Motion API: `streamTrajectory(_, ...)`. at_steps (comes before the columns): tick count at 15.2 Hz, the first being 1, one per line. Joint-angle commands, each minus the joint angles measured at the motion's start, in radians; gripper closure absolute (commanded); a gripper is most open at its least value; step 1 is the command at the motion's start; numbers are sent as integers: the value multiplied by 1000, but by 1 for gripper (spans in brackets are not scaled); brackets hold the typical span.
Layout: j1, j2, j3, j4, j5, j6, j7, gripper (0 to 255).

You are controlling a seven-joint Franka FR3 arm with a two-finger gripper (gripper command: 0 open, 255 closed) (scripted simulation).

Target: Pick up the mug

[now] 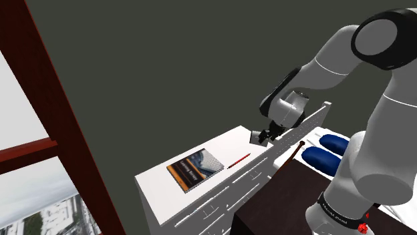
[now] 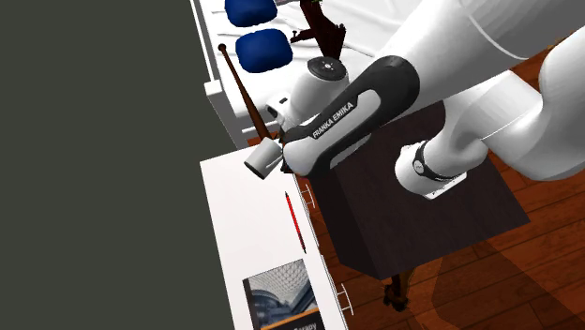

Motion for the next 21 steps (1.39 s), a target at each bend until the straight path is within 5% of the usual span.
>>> streamTrajectory(1,-14,56,36,34,183,-7,-147,0)
streamTrajectory(4,-36,93,68,56,282,-13,-232,0)
streamTrajectory(5,-38,96,69,59,286,-14,-236,255)
streamTrajectory(14,-36,93,68,56,282,-13,-232,255)
streamTrajectory(18,5,-5,-6,-2,-4,2,6,255)
streamTrajectory(21,-1,-87,-49,-46,-295,5,236,255)
